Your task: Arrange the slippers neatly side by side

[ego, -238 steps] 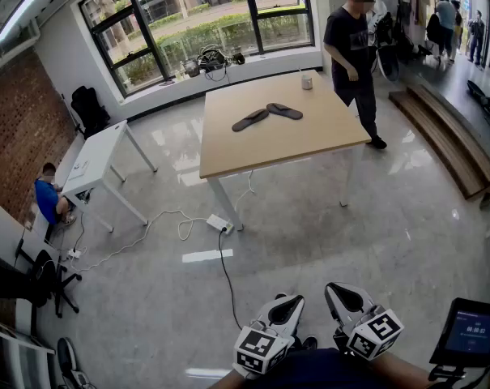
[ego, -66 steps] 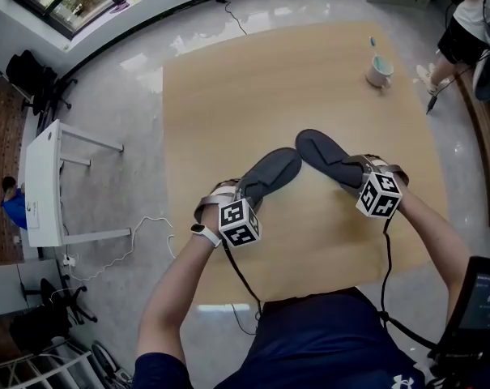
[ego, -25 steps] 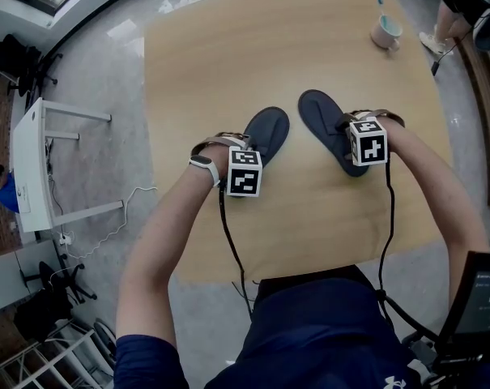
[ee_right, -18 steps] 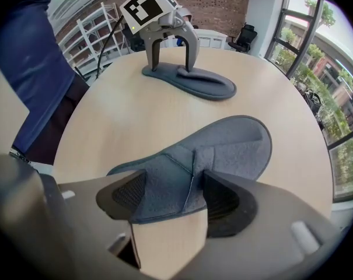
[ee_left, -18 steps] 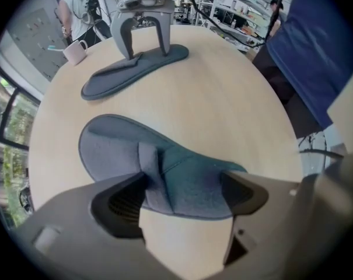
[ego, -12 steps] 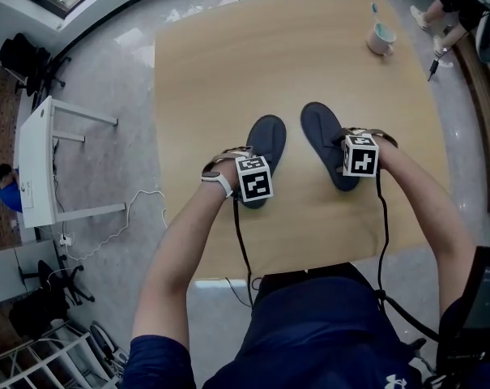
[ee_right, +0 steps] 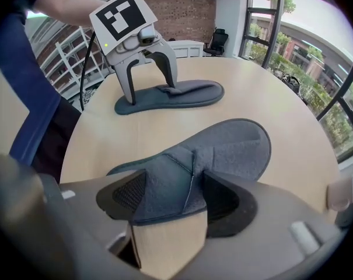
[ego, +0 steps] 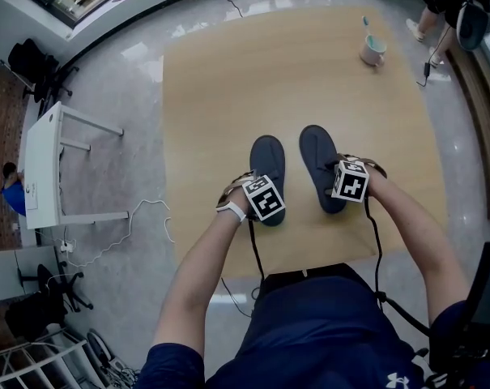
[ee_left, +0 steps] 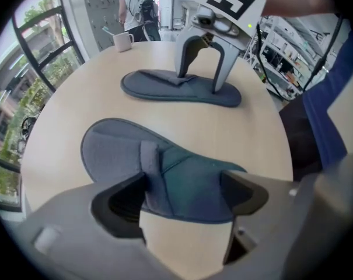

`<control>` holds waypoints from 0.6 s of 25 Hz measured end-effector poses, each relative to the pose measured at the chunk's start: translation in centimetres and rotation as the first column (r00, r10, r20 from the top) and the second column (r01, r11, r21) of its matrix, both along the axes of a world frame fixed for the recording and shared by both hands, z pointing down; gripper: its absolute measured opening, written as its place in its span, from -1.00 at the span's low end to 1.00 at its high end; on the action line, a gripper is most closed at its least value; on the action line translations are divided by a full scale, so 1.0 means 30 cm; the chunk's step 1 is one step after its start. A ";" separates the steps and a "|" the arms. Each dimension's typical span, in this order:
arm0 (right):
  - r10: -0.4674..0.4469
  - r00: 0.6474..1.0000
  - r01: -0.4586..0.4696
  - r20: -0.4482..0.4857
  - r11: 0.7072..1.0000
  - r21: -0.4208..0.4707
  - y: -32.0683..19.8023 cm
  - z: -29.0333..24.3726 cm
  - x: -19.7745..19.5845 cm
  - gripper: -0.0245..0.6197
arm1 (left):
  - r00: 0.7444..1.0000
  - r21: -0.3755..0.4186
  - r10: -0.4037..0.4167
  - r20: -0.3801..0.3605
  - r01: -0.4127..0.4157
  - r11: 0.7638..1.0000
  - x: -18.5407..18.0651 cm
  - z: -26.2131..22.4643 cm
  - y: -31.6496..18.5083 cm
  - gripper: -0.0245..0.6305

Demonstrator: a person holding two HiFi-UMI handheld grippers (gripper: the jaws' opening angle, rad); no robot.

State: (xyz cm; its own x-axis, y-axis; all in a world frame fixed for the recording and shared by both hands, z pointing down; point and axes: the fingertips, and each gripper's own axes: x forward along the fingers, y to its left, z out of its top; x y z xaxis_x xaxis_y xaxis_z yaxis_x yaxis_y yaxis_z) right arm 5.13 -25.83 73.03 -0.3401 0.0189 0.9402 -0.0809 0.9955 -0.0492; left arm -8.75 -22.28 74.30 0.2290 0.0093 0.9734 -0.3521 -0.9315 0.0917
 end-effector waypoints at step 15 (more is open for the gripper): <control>0.180 0.983 -0.180 0.046 0.984 -0.001 0.154 -0.006 -0.063 0.06 | 0.986 0.014 -0.164 -0.041 0.165 0.986 0.108 -0.003 0.133 0.33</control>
